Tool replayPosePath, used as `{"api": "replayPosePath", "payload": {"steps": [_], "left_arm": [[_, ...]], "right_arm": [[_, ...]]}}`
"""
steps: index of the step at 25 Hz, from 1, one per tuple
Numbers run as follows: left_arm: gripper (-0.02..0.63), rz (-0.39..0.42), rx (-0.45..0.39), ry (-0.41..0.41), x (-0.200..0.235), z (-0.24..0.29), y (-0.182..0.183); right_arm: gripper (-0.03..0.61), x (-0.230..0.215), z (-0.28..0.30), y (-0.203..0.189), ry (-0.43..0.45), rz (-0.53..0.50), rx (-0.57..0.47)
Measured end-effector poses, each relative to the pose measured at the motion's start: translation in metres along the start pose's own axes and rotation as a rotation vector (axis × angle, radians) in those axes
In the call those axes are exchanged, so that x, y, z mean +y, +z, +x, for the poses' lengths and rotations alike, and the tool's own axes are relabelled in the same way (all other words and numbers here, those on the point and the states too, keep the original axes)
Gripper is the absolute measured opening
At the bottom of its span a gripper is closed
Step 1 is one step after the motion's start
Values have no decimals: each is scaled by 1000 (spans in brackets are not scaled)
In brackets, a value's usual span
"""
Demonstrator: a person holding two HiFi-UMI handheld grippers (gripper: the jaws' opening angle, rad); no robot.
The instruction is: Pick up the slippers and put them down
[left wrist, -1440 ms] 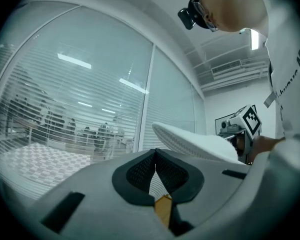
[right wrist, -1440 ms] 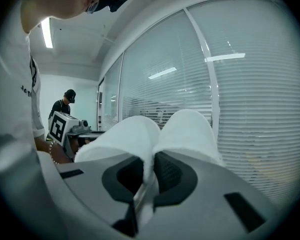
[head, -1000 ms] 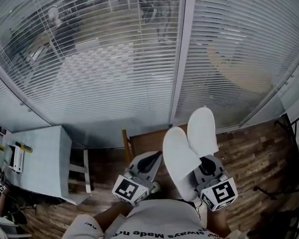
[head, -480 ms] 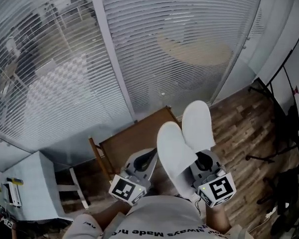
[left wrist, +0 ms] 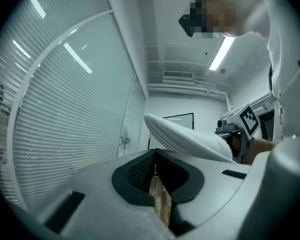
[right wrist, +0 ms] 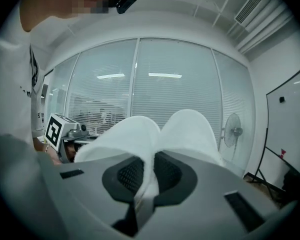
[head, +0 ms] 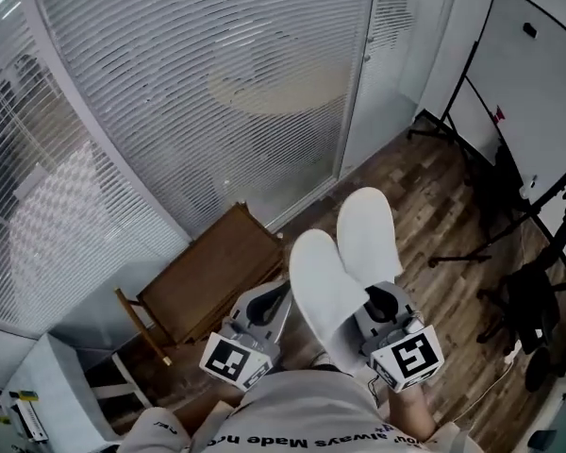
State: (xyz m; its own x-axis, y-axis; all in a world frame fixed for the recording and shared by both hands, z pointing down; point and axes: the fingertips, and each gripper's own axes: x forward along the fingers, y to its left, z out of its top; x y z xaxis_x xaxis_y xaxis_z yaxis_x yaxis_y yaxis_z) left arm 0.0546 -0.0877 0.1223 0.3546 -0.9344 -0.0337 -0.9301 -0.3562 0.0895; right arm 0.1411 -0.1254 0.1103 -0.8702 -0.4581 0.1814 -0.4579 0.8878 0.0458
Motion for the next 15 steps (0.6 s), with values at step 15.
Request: {"api": "replayPosePath", "payload": {"steps": [15], "left_arm": [[12, -35, 52, -242, -155, 113, -31]], "right_arm": [[31, -120, -162, -53, -285, 97, 37]]}}
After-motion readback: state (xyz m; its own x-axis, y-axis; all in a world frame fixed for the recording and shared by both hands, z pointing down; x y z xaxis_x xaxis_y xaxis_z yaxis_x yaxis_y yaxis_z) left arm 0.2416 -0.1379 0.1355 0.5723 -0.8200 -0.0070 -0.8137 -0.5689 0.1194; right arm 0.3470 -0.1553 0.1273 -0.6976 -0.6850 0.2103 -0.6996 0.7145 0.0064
